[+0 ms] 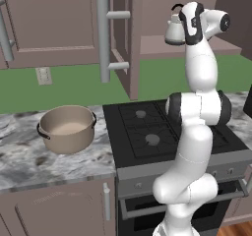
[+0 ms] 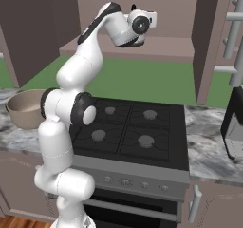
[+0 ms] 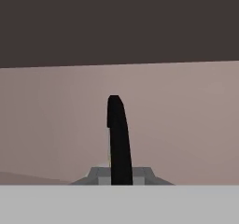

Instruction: Pick the kettle from the cabinet and place it on a stove burner. Then pick the pot from the counter and place it on another stove burner. Finally, turn both burners on.

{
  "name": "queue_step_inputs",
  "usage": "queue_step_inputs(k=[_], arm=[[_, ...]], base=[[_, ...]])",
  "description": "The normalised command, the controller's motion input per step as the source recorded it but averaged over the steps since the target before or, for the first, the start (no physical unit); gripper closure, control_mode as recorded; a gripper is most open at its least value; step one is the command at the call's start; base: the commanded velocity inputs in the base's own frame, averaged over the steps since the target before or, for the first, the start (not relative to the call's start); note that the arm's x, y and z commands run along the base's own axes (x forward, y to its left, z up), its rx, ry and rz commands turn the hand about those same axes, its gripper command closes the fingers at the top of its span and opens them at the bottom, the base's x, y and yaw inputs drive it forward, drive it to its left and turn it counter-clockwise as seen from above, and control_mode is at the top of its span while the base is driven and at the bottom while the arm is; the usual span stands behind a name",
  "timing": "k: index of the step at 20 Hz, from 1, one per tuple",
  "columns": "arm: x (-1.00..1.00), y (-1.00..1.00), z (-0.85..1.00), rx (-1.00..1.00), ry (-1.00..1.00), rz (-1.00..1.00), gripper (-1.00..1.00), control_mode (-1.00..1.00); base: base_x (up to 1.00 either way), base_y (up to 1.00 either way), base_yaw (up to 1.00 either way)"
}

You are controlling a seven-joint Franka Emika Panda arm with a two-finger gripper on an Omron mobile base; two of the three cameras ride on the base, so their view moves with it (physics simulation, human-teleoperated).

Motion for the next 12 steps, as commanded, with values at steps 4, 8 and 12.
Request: queue_step_inputs(k=[4,8,12], arm=[[0.00,0.00,-0.03,0.00,0.00,0.00,1.00,-1.00],[-0.11,0.00,-0.02,0.00,0.00,0.00,1.00,-1.00],[-0.27,0.00,0.00,0.00,-0.01,0.00,1.00,-1.00]], base=[[0.00,0.00,0.00],[0.00,0.00,0.00],[0.00,0.00,0.00]])
